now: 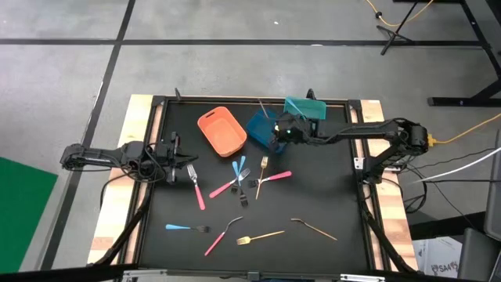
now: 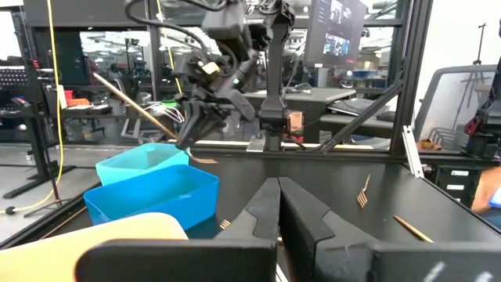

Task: Sort silverware by color (type)
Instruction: Put the gold fork into the blue bin

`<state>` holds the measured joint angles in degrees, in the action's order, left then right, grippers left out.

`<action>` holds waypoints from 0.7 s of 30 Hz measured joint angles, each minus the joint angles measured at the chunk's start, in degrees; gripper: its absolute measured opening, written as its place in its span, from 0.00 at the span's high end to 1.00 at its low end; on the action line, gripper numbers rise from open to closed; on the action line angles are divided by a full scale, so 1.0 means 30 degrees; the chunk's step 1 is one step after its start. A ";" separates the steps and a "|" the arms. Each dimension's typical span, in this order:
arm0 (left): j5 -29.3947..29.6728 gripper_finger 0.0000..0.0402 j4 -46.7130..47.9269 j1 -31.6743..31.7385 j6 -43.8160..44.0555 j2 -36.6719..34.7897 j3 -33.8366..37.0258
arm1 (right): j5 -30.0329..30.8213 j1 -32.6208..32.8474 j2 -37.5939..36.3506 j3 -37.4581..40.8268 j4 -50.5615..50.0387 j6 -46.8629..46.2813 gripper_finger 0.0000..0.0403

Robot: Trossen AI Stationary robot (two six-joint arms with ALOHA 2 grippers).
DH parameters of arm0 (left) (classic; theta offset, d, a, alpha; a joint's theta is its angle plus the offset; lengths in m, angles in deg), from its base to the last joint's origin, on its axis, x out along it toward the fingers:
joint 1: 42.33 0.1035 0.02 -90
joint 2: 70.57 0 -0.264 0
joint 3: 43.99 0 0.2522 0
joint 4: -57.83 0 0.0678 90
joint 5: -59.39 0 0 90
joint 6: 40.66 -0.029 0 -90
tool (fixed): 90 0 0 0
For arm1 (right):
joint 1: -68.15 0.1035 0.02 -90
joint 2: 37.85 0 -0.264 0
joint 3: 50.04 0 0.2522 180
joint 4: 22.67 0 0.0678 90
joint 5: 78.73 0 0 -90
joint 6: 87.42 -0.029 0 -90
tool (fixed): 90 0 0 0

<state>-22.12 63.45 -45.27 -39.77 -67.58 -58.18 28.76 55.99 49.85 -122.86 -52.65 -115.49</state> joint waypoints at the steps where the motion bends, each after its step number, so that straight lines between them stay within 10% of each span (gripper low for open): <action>1: 0.0000 1.00 0.0000 0.0000 0.0000 0.0000 -0.0007 | 0.0021 -0.0102 0.0076 0.0000 0.0233 0.0046 0.99; 21: 0.0000 1.00 0.0000 0.0000 0.0000 0.0000 -0.0007 | 0.0889 -0.0978 0.4052 0.0000 0.1950 0.0810 0.99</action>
<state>-22.12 63.45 -45.27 -39.77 -67.58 -58.20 31.43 53.05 62.01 -122.86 -46.80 -113.06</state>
